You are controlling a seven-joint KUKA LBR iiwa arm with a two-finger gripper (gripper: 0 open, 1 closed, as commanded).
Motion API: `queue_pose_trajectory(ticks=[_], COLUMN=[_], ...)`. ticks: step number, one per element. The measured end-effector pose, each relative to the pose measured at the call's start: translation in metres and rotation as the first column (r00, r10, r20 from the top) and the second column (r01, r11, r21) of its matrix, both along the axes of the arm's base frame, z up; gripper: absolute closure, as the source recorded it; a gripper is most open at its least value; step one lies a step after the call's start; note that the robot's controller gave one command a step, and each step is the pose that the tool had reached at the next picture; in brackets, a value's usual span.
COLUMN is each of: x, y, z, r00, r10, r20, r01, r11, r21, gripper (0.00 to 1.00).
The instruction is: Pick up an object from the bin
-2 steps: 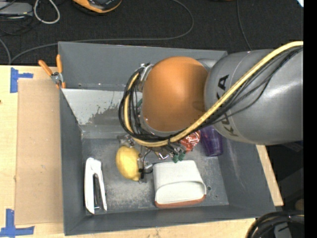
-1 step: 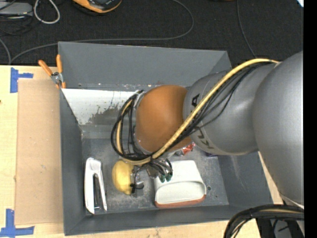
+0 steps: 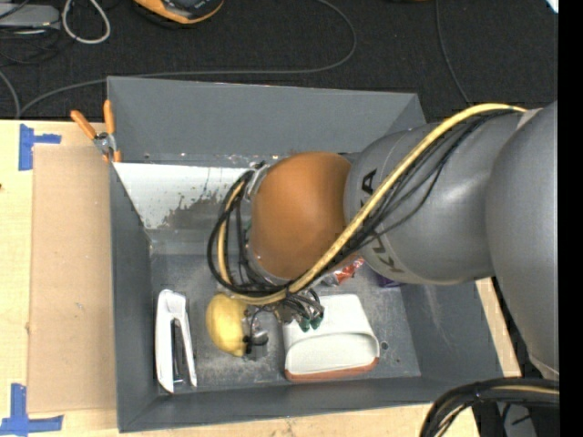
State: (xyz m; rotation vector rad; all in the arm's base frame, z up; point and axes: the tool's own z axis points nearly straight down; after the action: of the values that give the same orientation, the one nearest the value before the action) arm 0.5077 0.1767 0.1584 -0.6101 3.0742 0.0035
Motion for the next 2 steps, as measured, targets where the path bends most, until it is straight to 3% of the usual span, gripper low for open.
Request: queue_pose_trajectory(ticks=[1, 2], x=[-0.004, 0.006], y=[-0.02, -0.019], z=[-0.079, -0.055], r00=[0.985, 0.999], r10=[-0.174, -0.042], r20=[-0.011, -0.001], r01=[0.174, 0.042], r11=[0.985, 0.999], r21=[-0.005, 0.001], gripper=[1.0, 1.0])
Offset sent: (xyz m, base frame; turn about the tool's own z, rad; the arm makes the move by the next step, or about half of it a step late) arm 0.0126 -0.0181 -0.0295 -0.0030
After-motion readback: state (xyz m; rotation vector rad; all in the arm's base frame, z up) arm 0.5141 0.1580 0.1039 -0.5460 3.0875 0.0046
